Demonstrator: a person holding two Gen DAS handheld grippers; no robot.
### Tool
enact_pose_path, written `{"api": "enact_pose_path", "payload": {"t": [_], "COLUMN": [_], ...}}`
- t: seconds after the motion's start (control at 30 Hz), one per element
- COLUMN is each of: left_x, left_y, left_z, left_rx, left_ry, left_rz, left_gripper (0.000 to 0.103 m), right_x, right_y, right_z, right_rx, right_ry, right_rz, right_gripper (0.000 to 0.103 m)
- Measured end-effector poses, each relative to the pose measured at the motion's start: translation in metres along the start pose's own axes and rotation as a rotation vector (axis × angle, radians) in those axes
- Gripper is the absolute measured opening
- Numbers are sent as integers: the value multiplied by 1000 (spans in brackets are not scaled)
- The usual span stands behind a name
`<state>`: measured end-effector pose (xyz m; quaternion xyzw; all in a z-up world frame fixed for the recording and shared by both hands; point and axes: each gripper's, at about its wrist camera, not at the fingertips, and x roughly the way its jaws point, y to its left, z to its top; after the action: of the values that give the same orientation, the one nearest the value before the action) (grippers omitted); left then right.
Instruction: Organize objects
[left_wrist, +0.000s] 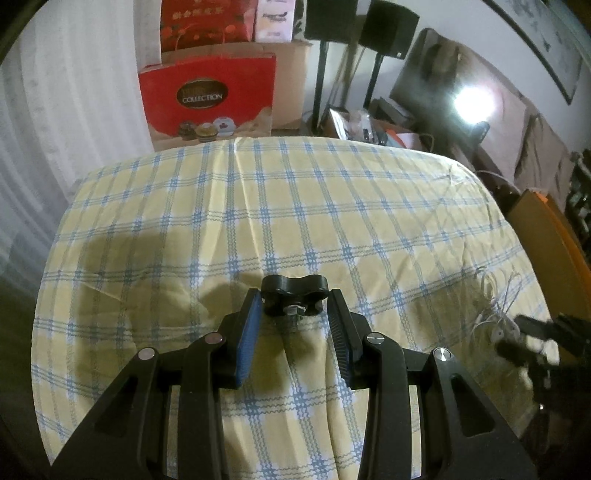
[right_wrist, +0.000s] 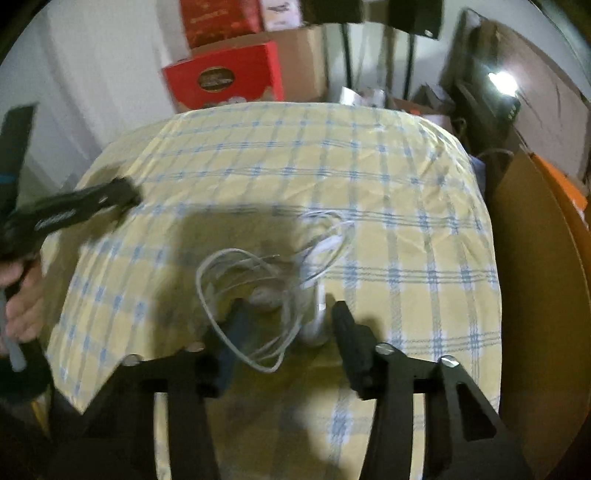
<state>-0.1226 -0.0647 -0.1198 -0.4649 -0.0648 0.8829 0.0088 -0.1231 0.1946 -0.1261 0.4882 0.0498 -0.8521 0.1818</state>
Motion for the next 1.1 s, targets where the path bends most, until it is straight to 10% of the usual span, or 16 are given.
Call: {"api": "enact_pose_path", "payload": {"t": [0.13, 0.6, 0.67, 0.83, 1.1], "left_x": [-2, -3, -3, -4, -3], "left_y": [1, 2, 2, 3, 5], "left_z": [0, 0, 1, 0, 0], "left_rx": [-6, -3, -2, -15, -19], "left_ry": [-5, -7, -8, -9, -8], "left_rz": [6, 12, 11, 3, 1], "left_gripper": [34, 34, 34, 34, 34], "right_x": [1, -26, -26, -31, 3], "right_y": [-10, -15, -13, -7, 3], "right_z": [8, 61, 68, 60, 28], "right_rx": [24, 15, 8, 23, -52], "right_ry": [-19, -101, -101, -137, -44], "right_rz": [4, -27, -41, -106, -153], "right_gripper": [9, 12, 23, 96, 96]}}
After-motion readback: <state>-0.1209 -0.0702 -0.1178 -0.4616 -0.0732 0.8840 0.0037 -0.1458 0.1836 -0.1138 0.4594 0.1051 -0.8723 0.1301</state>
